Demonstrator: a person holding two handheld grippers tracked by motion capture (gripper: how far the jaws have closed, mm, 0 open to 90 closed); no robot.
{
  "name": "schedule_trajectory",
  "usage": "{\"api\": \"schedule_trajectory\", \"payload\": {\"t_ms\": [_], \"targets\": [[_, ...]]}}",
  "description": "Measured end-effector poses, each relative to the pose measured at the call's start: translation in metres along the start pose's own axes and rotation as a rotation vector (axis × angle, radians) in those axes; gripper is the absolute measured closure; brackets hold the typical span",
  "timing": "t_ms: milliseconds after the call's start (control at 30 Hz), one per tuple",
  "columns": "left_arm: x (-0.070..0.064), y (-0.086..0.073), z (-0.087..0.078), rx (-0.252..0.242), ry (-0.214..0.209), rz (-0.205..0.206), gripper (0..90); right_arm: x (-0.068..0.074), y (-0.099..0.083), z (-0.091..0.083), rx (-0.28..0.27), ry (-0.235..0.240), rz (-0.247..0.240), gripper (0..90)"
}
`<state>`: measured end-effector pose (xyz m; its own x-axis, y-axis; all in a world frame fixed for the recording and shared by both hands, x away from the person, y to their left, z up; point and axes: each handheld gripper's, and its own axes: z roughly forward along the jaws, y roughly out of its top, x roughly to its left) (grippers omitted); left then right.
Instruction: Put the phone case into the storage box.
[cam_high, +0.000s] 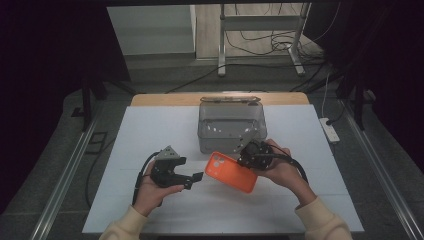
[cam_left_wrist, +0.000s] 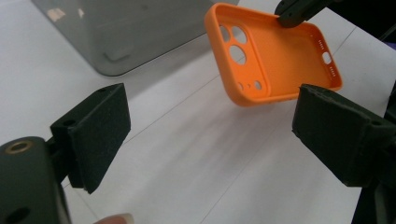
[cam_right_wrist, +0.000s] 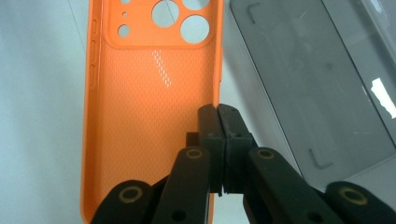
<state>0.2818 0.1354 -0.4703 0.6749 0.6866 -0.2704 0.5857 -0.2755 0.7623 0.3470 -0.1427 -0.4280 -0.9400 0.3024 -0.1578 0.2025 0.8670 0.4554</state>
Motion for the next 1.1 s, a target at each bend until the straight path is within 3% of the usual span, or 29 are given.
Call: {"api": "schedule_trajectory", "payload": {"t_ms": [767,1100], "targets": [[0.000,0.013,0.022,0.075,-0.040,-0.012,13.2,0.002,0.001,0.002,0.003,-0.010,-0.014,88.9],[-0.001,0.017,0.029,0.082,-0.044,-0.005,13.8,0.003,0.001,0.003,0.003,-0.005,-0.016,89.0]]}}
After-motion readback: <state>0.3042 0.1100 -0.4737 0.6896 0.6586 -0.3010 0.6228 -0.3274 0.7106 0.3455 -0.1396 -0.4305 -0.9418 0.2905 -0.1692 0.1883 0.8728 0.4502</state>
